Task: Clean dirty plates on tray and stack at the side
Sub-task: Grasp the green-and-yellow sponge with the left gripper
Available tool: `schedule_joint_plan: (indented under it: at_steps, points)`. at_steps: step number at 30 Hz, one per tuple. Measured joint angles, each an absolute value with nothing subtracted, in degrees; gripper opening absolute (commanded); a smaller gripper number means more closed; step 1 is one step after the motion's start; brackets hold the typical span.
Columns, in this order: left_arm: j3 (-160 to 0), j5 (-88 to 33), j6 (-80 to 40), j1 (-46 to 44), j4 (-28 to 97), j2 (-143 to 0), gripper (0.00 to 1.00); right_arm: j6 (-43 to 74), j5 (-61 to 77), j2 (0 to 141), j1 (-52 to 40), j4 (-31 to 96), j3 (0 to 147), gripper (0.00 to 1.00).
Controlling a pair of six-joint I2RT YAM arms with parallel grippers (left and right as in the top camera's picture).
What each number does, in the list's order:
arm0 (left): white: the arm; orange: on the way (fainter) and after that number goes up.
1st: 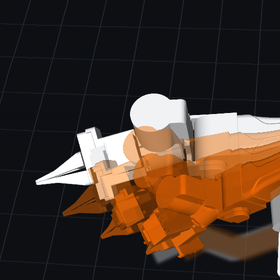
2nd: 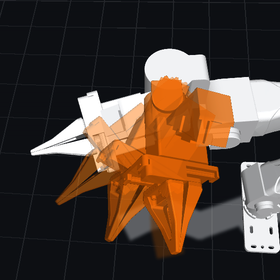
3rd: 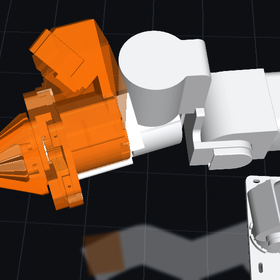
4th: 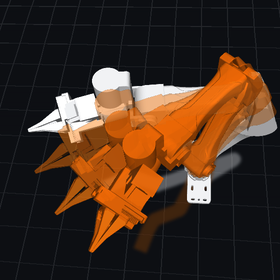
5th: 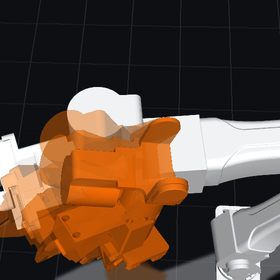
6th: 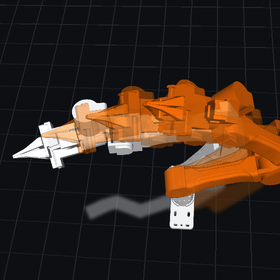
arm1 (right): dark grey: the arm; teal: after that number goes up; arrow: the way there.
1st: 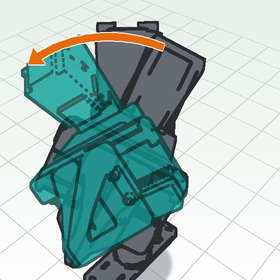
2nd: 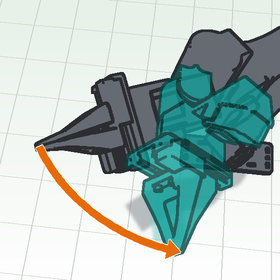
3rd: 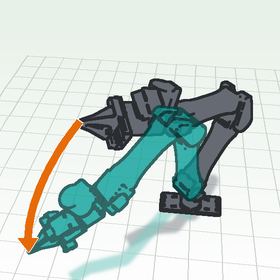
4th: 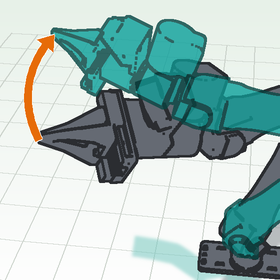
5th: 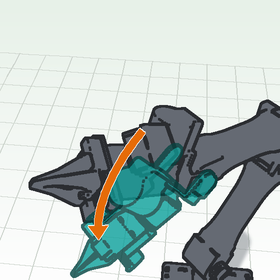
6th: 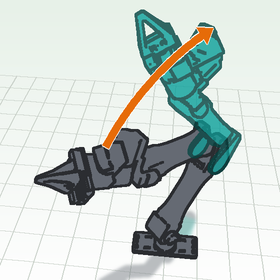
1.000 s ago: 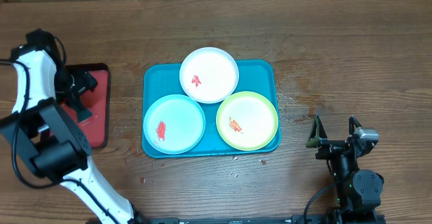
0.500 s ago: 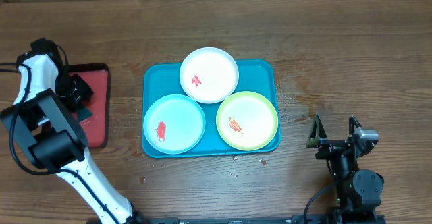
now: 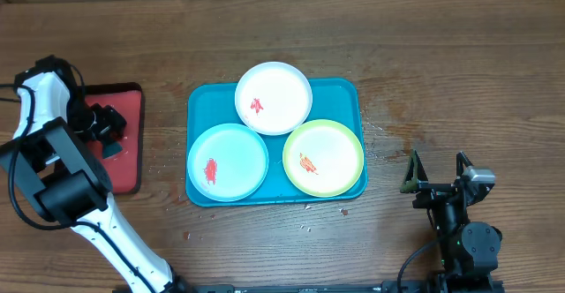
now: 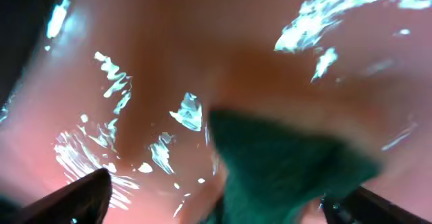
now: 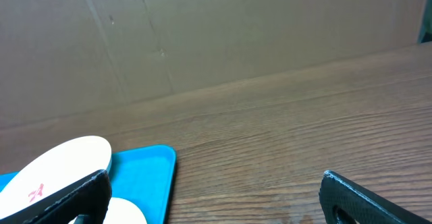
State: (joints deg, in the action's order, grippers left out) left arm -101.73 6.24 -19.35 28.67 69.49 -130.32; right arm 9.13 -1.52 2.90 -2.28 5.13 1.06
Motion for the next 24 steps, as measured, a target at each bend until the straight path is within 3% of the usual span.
schedule_joint_plan:
  at_steps: [6, 8, 10, 13, 14, 15, 16, 17, 18, 19, 24]
  points:
    - [-101.7, 5.4, -19.3, 28.5, 74.8, -130.8, 0.97, 9.1, -1.5, 2.9, -2.3, 5.1, 1.1, 1.00]
    - [-101.7, 5.2, -19.3, 28.5, 75.4, -130.9, 0.81, 9.1, -1.5, 2.9, -2.3, 5.1, 1.1, 1.00]
    - [-101.7, 5.0, -19.1, 28.5, 75.3, -131.0, 0.50, 9.1, -1.5, 2.9, -2.3, 5.1, 1.1, 1.00]
    - [-101.6, 5.0, -19.3, 28.5, 74.6, -131.3, 0.13, 9.1, -1.5, 2.9, -2.3, 5.1, 1.1, 1.00]
    - [-101.6, 5.0, -19.3, 28.5, 74.2, -131.3, 0.04, 9.1, -1.5, 2.9, -2.3, 5.1, 1.1, 1.00]
    - [-101.6, 5.0, -19.2, 28.5, 73.7, -131.4, 0.04, 9.2, -1.5, 2.9, -2.3, 5.1, 1.1, 1.00]
    - [-101.6, 5.1, -19.1, 28.5, 73.1, -131.4, 0.04, 9.1, -1.5, 2.9, -2.3, 5.1, 1.1, 1.00]
    - [-101.6, 5.1, -19.3, 28.5, 72.7, -131.4, 0.15, 9.1, -1.5, 2.9, -2.3, 5.1, 1.1, 1.00]
    - [-101.6, 5.2, -19.3, 28.5, 72.6, -131.4, 0.44, 9.2, -1.5, 2.9, -2.3, 5.1, 1.1, 1.00]
    - [-101.6, 5.3, -19.4, 28.5, 72.2, -131.4, 1.00, 9.1, -1.5, 2.9, -2.3, 5.1, 1.1, 1.00]
    - [-101.6, 6.2, -19.1, 28.6, 68.8, -130.6, 1.00, 9.1, -1.5, 2.9, -2.3, 5.1, 1.1, 1.00]
